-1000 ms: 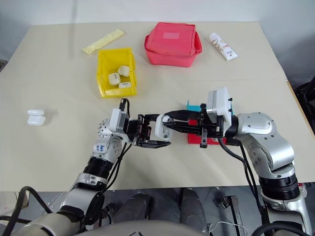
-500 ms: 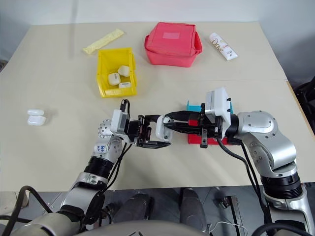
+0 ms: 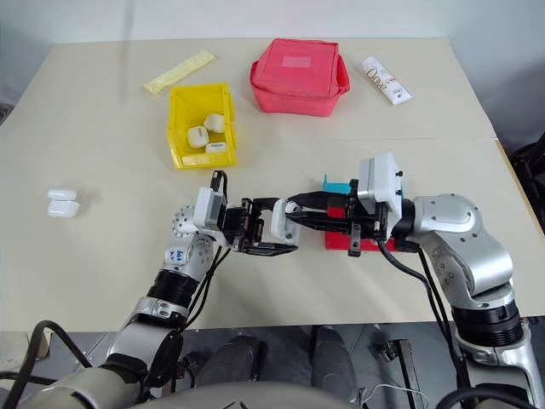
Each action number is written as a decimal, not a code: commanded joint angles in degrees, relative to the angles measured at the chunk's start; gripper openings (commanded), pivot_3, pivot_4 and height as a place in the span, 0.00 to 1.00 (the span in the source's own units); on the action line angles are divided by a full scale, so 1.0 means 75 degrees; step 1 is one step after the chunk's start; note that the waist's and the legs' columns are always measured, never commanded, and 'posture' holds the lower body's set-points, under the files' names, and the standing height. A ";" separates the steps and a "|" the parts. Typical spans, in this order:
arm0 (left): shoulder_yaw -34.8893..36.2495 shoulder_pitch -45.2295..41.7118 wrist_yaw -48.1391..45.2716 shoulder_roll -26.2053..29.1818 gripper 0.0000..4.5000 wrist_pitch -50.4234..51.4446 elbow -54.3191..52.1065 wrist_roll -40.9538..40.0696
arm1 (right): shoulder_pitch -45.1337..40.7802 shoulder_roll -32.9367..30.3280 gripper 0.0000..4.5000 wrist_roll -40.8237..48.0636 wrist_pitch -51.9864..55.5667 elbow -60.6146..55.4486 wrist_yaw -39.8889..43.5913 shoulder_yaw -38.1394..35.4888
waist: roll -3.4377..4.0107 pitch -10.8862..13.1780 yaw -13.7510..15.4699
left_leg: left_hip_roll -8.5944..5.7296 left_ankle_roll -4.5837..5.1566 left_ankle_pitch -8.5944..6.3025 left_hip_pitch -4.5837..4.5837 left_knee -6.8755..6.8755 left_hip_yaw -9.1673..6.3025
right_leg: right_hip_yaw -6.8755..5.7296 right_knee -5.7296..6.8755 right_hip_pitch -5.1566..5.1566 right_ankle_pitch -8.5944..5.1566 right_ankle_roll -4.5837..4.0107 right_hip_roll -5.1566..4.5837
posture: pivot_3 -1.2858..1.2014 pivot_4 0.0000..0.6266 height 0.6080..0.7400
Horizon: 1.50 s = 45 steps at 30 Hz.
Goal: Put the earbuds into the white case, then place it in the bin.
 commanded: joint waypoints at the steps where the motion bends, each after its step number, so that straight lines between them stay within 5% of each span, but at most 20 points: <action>1: 0.0514 -0.0101 0.0448 -0.0025 0.62 0.0154 -0.0484 -0.0472 | 0.0338 0.0119 0.11 0.0204 0.0055 -0.0205 0.0333 0.0329 | 0.0000 0.0000 -0.0002 | 0.0001 0.0000 0.0000 0.0000 0.0000 -0.0001 | 0.0000 0.0001 0.0000 0.0000 0.0000 0.0000 | 0.52 0.24 1.00; 17: 0.0500 -0.0092 0.0348 -0.0097 0.62 0.0165 -0.0543 -0.0372 | 0.0234 0.0129 0.11 -0.0074 0.0172 -0.0122 0.0278 0.0390 | 0.0000 0.0000 0.0002 | 0.0000 0.0000 0.0000 0.0000 0.0002 -0.0001 | -0.0001 0.0000 0.0000 0.0000 0.0000 0.0000 | 0.52 0.24 1.00; 28: 0.0511 -0.0086 0.0115 -0.0034 0.62 -0.0055 -0.0220 -0.0110 | -0.0297 0.0125 0.96 -0.0001 0.0199 -0.0166 0.0094 0.0148 | 0.0000 0.0000 0.0009 | -0.0003 0.0000 0.0000 -0.0001 0.0003 -0.0001 | -0.0002 0.0000 0.0001 0.0000 0.0000 0.0000 | 0.52 0.24 1.00; 45: 0.0609 -0.0124 0.0037 -0.0007 0.62 -0.0158 0.0108 -0.0073 | -0.0511 -0.0295 0.96 0.0051 0.0384 -0.0217 -0.0478 -0.0730 | 0.0000 0.0000 0.0005 | -0.0002 0.0001 0.0000 -0.0001 0.0003 -0.0001 | -0.0002 0.0000 0.0000 0.0000 0.0000 -0.0001 | 0.52 0.24 1.00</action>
